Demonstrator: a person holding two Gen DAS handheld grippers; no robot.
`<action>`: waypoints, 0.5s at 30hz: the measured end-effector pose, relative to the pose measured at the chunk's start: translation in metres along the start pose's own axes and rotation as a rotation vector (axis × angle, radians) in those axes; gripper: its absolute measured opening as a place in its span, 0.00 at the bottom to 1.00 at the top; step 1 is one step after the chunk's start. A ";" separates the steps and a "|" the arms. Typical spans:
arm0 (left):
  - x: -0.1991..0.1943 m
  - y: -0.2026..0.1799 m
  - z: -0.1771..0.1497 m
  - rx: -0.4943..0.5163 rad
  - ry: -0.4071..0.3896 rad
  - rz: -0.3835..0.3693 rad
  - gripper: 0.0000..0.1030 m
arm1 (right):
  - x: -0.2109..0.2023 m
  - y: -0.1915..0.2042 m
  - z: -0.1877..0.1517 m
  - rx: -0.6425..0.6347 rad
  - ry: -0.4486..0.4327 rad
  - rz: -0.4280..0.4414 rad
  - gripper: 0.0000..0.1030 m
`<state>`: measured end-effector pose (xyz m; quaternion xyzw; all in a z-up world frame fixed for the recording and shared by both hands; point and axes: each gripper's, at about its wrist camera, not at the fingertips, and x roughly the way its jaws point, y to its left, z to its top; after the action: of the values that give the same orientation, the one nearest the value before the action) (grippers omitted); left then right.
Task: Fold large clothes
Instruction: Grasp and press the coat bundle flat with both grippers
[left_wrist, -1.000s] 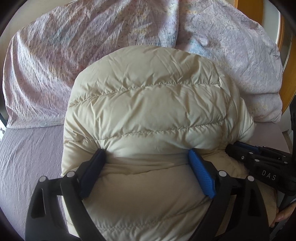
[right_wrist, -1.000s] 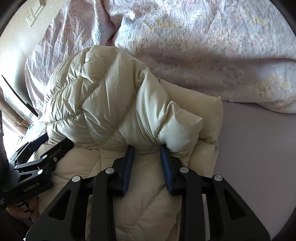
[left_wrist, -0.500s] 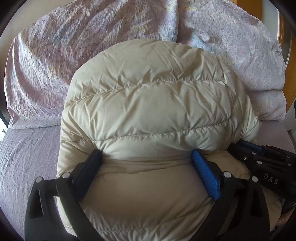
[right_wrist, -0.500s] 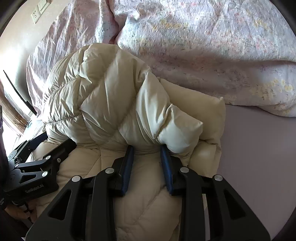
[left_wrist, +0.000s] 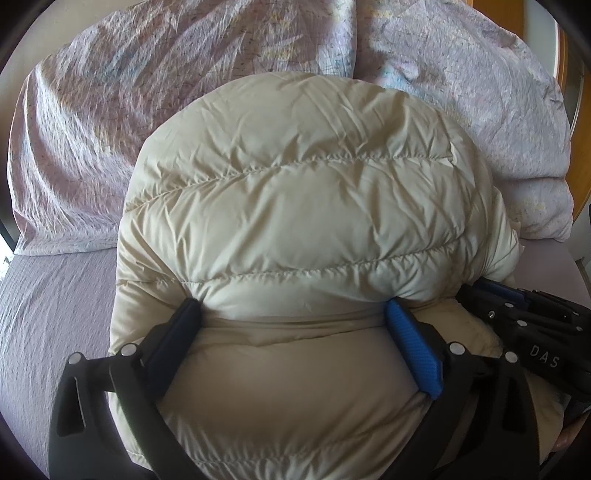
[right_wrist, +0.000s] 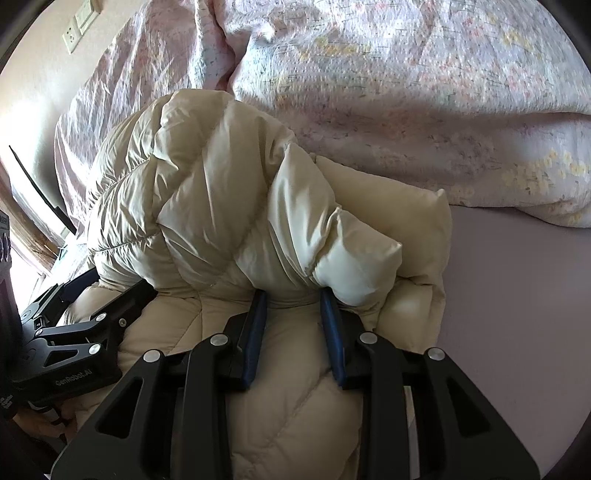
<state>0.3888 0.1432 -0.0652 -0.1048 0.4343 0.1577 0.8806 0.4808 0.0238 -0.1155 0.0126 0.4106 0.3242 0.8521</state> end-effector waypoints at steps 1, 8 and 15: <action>-0.001 0.000 0.000 0.000 0.000 0.000 0.96 | 0.001 0.000 0.000 0.001 -0.001 0.002 0.30; -0.006 0.002 -0.001 0.001 0.001 0.000 0.96 | 0.004 -0.002 0.000 0.011 -0.007 0.009 0.30; -0.003 0.002 0.001 0.001 0.001 0.001 0.97 | 0.006 -0.003 0.001 0.019 -0.012 0.014 0.30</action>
<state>0.3866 0.1451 -0.0623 -0.1040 0.4351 0.1579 0.8803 0.4858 0.0251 -0.1204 0.0254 0.4086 0.3262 0.8520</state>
